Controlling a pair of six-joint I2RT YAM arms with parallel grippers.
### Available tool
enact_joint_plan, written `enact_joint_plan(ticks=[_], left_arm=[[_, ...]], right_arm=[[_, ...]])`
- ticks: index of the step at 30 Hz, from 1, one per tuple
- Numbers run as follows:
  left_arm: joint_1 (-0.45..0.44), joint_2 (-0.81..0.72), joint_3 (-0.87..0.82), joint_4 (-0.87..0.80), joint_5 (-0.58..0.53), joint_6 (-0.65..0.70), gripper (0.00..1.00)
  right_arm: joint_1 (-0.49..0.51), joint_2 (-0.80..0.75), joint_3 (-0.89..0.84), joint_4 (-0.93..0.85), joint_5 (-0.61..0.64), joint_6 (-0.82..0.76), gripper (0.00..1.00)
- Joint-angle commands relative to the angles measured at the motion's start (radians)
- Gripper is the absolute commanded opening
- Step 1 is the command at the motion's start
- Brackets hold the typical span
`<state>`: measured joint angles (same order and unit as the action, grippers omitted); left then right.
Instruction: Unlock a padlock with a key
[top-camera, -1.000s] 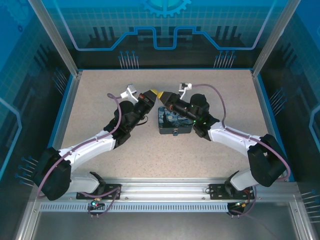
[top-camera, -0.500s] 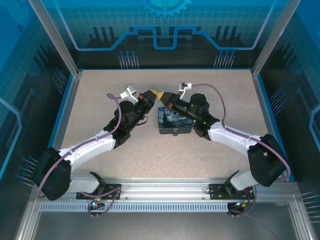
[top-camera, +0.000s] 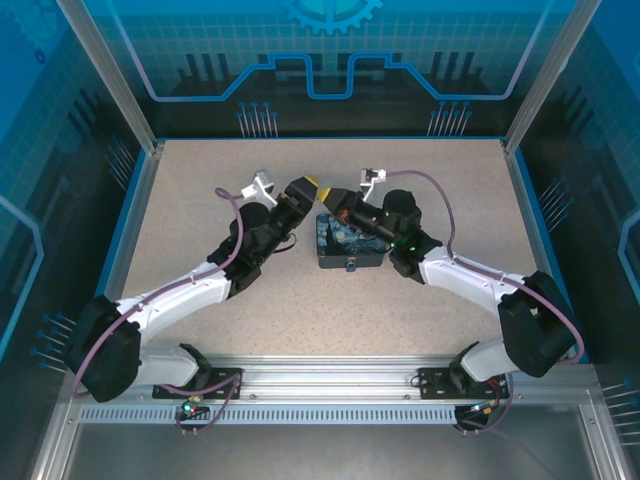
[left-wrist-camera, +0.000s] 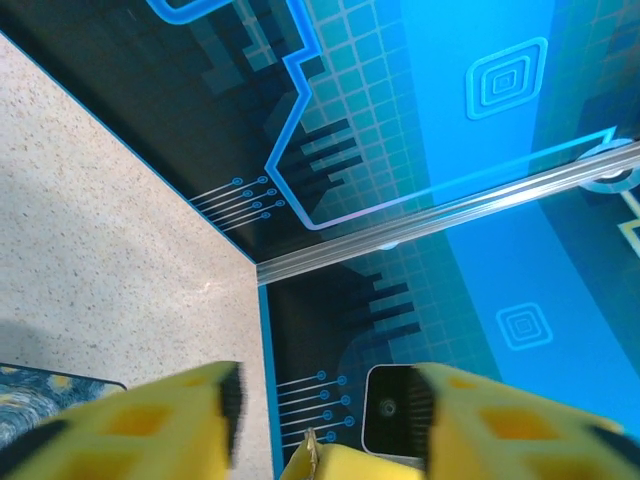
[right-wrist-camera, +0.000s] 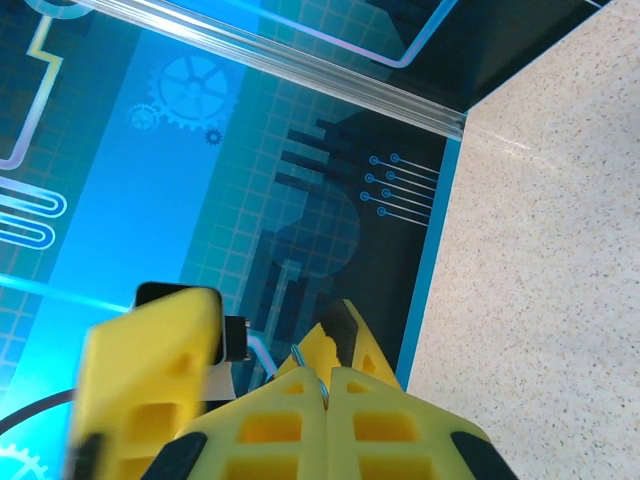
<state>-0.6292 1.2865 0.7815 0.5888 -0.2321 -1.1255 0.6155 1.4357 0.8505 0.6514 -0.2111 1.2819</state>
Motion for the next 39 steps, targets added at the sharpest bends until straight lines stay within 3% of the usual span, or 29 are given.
enact_joint_plan(ticks=[1, 10, 18, 26, 31, 39], left_arm=[[0.006, -0.068, 0.003, -0.051, -0.048, 0.024, 0.68], [0.062, -0.135, 0.099, -0.398, 0.039, 0.102, 0.86], [0.080, -0.060, 0.188, -0.702, 0.282, 0.283, 0.99], [0.038, -0.017, -0.010, -0.616, 0.438, 0.355, 0.99], [-0.082, 0.076, -0.031, -0.565, 0.407, 0.462, 0.99], [-0.198, 0.300, 0.011, -0.419, 0.327, 0.510, 0.99]], right_arm=[[-0.017, -0.051, -0.029, -0.014, -0.005, -0.030, 0.00], [-0.059, -0.175, -0.134, -0.108, -0.032, -0.084, 0.00], [-0.138, -0.335, -0.253, -0.269, -0.070, -0.150, 0.00], [-0.326, -0.458, -0.325, -0.474, -0.172, -0.207, 0.00], [-0.420, -0.401, -0.330, -0.469, -0.264, -0.215, 0.00], [-0.448, -0.217, -0.252, -0.432, -0.334, -0.235, 0.00]])
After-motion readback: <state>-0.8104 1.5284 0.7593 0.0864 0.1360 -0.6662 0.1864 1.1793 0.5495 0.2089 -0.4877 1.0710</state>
